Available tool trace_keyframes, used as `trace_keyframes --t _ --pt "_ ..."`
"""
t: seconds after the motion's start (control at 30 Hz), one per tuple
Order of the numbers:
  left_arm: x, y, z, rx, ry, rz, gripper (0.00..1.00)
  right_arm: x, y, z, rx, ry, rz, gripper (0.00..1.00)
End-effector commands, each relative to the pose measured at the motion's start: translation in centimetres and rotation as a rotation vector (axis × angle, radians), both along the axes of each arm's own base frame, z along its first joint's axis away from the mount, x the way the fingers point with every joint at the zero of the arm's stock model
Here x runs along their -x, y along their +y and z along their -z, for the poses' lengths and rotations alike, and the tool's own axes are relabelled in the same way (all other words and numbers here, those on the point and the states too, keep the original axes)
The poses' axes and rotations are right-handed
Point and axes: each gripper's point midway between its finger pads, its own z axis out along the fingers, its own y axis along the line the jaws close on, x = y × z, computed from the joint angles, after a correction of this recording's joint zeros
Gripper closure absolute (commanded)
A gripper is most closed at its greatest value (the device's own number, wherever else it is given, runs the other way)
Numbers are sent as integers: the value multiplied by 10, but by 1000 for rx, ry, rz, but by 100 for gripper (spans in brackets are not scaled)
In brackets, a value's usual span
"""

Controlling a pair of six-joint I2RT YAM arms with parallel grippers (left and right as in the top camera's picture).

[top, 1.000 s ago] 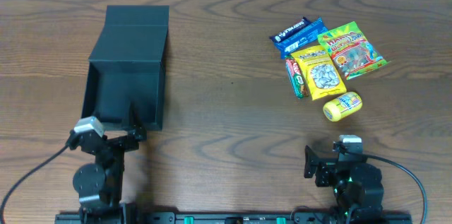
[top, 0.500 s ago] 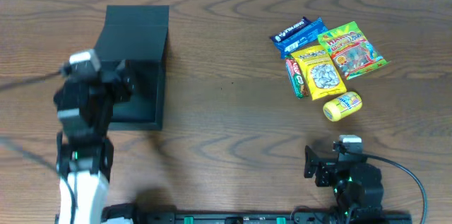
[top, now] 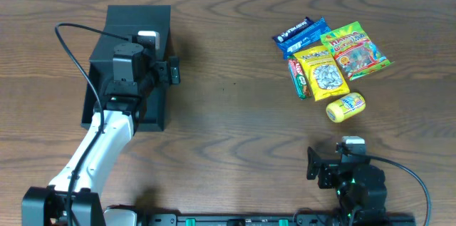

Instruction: Pack container

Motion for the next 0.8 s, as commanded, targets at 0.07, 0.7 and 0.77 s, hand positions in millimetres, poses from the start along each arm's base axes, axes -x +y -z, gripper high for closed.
trace_keyframes --t 0.07,0.7,0.77 --pt "1 -5 -1 71 29 -21 4 0 -2 2 15 1 1 1" --pt "47 10 68 -23 342 -64 12 0 -2 2 16 1 1 1" --pt "47 10 75 -26 361 -65 26 0 -2 2 16 1 1 1"
